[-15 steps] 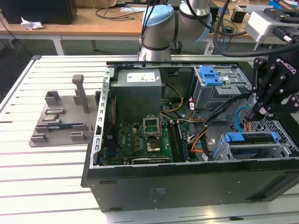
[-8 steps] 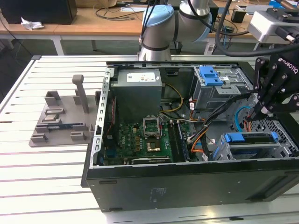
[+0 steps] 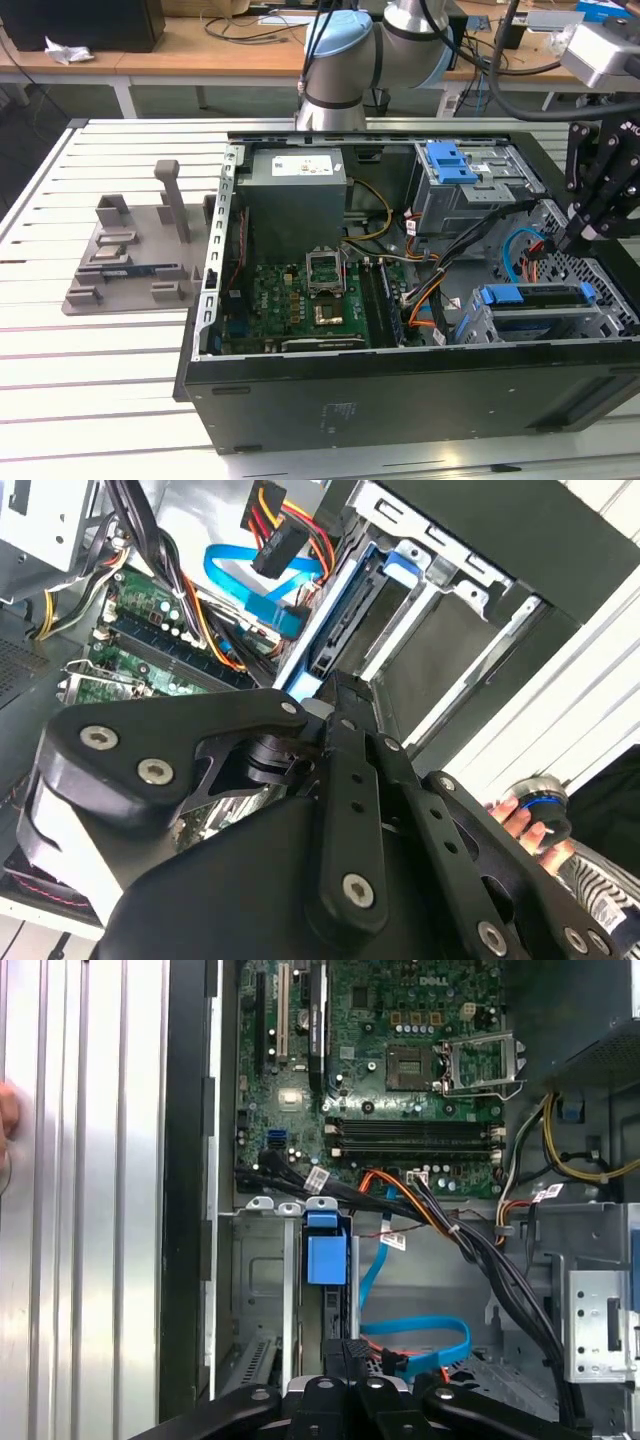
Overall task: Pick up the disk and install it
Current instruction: 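Insert the first disk wire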
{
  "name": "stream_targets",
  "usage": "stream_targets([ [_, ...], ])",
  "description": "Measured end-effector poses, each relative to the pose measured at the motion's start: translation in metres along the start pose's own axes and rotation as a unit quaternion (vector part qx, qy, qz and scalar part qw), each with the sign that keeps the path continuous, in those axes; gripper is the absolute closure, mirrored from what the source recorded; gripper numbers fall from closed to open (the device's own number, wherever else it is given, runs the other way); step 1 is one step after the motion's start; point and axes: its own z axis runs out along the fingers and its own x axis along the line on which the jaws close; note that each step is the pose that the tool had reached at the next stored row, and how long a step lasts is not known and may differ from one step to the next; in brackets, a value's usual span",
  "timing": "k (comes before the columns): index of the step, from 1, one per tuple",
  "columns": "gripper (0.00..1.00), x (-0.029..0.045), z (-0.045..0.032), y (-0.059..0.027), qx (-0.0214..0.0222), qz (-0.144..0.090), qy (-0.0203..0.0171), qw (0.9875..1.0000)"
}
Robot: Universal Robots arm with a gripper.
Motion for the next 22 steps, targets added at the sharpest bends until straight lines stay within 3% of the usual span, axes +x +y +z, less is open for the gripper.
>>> stream_targets([
  [6,0.89,0.0,0.0003,-0.0065,0.0,0.0,0.0007,1.0],
  [12,0.89,-0.001,0.0002,-0.0187,0.0,-0.001,0.001,1.0],
  [18,0.89,-0.0055,0.0001,-0.0321,0.0,-0.001,0.0049,1.0],
  [22,0.89,-0.0136,0.0034,-0.0353,0.0,-0.001,0.0106,0.9999],
])
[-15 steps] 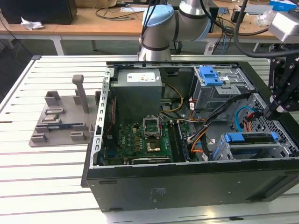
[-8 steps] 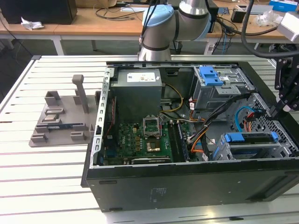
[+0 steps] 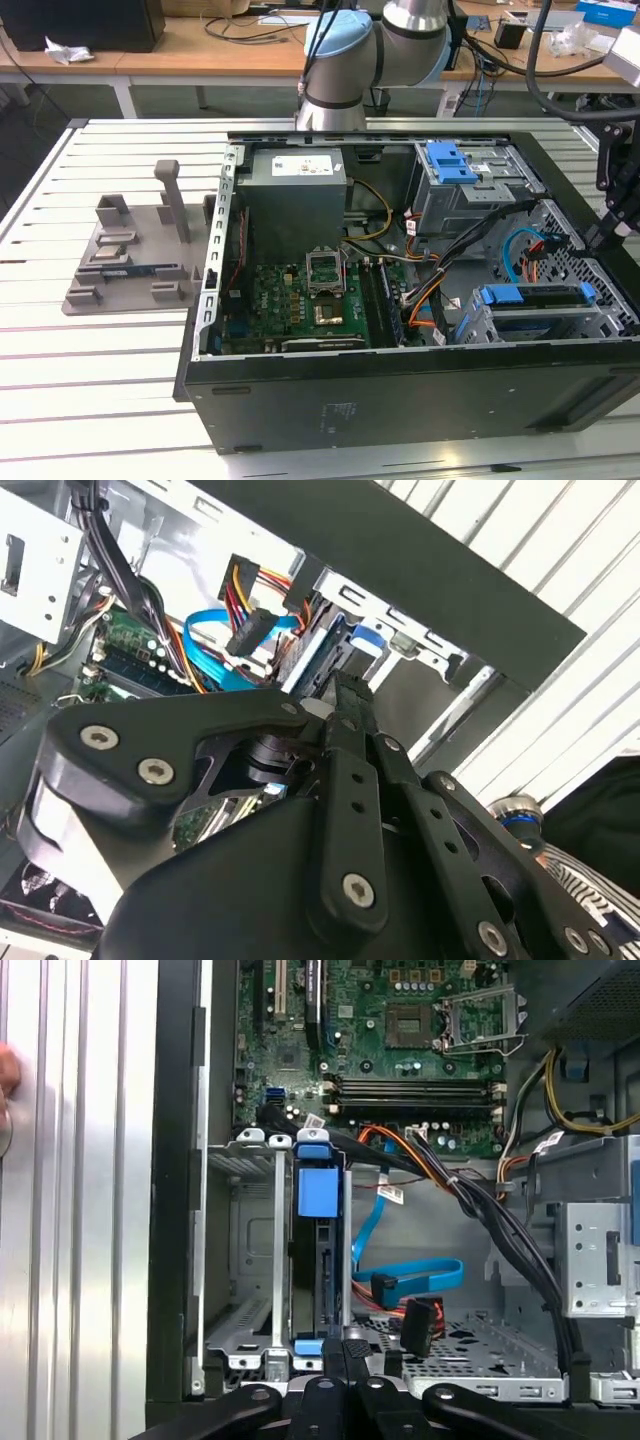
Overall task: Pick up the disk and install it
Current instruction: 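Insert the first disk wire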
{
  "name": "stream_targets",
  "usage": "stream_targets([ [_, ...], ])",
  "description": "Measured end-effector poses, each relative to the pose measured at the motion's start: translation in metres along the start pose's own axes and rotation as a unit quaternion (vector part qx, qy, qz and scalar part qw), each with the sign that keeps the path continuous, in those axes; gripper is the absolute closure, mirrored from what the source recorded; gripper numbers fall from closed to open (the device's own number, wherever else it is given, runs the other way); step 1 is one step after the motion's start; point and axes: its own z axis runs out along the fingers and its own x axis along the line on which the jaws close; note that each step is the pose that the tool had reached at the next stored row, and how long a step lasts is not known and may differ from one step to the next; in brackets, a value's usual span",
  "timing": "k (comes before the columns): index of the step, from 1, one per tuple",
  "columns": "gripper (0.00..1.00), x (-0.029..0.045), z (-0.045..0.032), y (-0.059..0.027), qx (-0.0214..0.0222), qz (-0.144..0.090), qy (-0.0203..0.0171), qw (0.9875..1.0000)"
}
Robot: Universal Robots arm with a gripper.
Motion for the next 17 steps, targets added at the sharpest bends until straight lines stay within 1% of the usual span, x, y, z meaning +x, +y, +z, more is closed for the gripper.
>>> stream_targets([
  [2,0.89,-0.0055,0.0017,-0.0001,0.0,0.0,0.0009,1.0],
  [4,0.89,-0.013,0.0045,0.0001,0.0,0.0,0.0022,1.0],
  [6,0.89,-0.0174,0.0072,0.0001,0.0,0.0,0.0025,1.0],
  [8,0.89,-0.0209,0.0128,-0.0003,0.0,0.0,0.0026,1.0],
  [9,0.89,-0.0222,0.0142,-0.0004,0.0,0.0,0.0026,1.0],
  [11,0.89,-0.0239,0.0146,-0.0004,0.0,0.0,0.0032,1.0],
  [17,0.89,-0.0239,0.0146,-0.0004,0.0,0.0,0.0032,1.0],
])
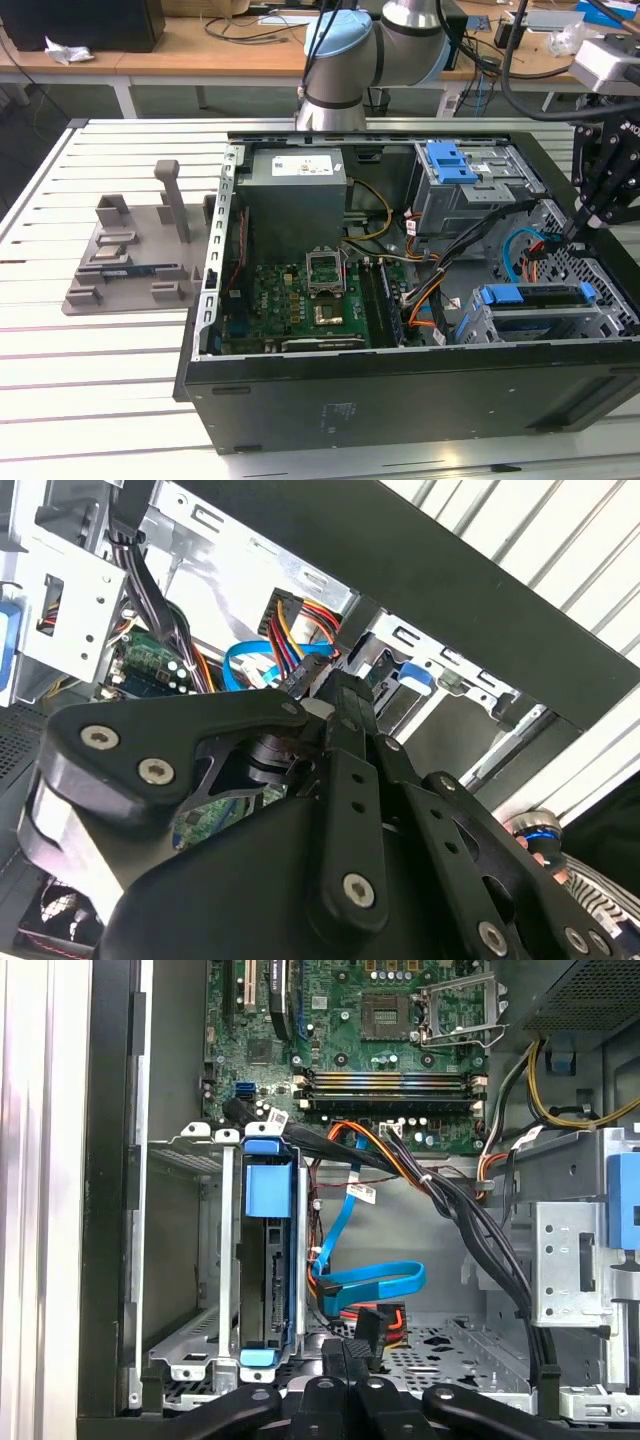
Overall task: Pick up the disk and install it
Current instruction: 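Insert the first disk wire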
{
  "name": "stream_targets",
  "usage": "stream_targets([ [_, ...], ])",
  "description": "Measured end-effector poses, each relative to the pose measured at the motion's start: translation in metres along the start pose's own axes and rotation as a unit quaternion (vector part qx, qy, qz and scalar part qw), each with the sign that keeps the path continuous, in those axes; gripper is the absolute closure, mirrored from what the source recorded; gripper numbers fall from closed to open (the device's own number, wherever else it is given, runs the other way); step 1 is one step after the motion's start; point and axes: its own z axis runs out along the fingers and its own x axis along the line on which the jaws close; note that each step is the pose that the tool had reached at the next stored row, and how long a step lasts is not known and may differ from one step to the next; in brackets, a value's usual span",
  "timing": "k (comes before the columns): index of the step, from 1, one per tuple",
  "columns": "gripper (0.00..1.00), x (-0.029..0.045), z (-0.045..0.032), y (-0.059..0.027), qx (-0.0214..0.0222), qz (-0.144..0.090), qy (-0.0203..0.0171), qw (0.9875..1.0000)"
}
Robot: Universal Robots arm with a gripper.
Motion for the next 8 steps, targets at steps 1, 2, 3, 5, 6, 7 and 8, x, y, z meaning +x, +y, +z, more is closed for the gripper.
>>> stream_targets([
  [1,0.89,0.0,0.0,0.0,0.0,0.0,0.0,1.0],
  [2,0.89,0.0,0.0,0.0,0.0,0.0,0.0,1.0],
  [3,0.76,-0.0001,0.0,0.0,0.0,0.0,0.0,1.0],
  [5,0.64,-0.0001,0.0,0.0,0.0,0.0,0.0,1.0],
  [6,0.64,-0.0001,0.0,0.0,0.0,0.0,0.0,1.0],
  [7,0.64,-0.0017,0.0,0.0004,0.0,0.0,0.0002,1.0],
  [8,0.64,-0.0049,-0.0001,0.0008,0.0,0.0,0.0005,1.0],
])
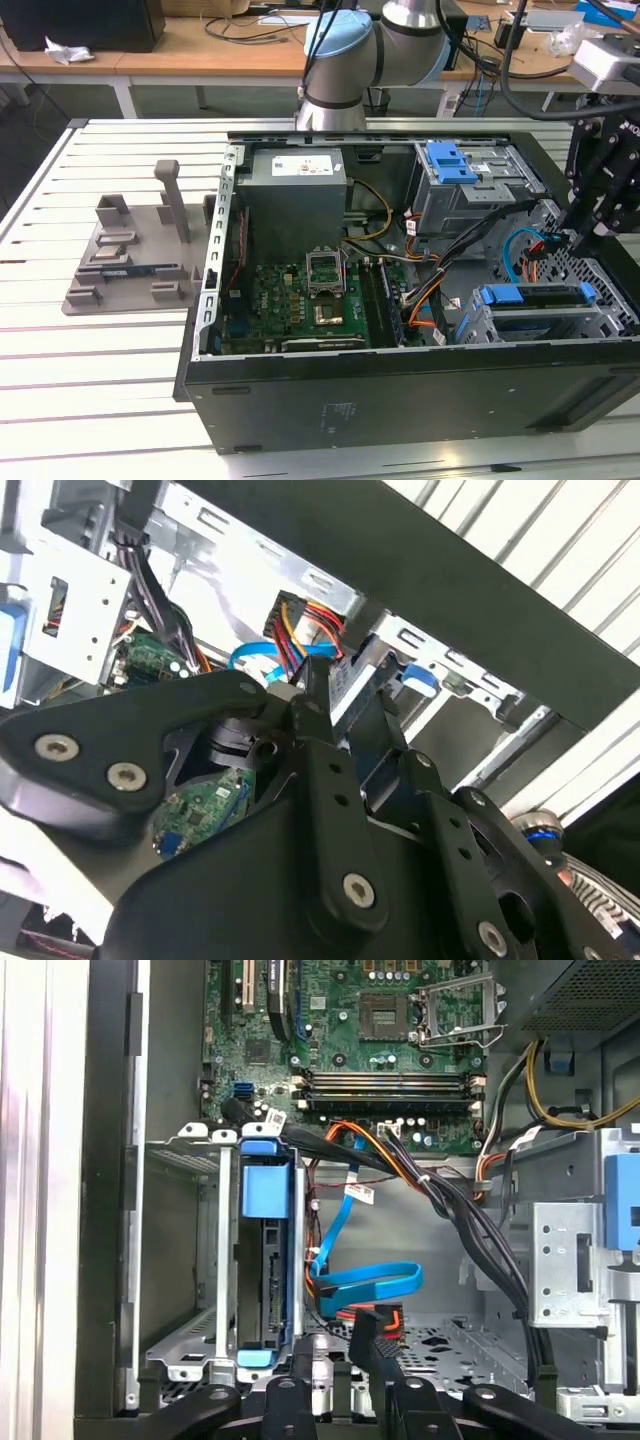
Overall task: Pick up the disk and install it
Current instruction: 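Insert the first disk wire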
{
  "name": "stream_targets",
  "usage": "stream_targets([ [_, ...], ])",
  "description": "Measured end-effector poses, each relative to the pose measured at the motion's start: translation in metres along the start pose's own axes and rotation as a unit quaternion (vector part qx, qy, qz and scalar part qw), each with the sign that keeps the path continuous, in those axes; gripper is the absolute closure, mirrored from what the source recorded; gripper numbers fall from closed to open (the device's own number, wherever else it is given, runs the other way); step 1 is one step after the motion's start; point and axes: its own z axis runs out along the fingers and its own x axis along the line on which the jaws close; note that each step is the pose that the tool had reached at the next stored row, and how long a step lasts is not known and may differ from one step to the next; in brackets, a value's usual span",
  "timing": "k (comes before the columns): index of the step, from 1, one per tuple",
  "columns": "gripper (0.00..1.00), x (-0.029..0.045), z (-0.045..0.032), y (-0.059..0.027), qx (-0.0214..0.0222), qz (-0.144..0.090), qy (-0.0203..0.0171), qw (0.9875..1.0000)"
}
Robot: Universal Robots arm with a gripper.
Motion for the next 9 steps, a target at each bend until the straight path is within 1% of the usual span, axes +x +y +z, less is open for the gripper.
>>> stream_targets([
  [1,0.64,-0.0054,0.0005,0.0004,0.0,0.0,0.0003,1.0],
  [4,0.64,-0.0134,0.0063,0.0004,0.0,0.0,0.002,1.0],
  [5,0.64,-0.0146,0.0088,0.0004,0.0,0.0,0.0026,1.0],
  [9,0.64,-0.0148,0.0125,0.0002,0.0,0.0,0.0046,1.0],
])
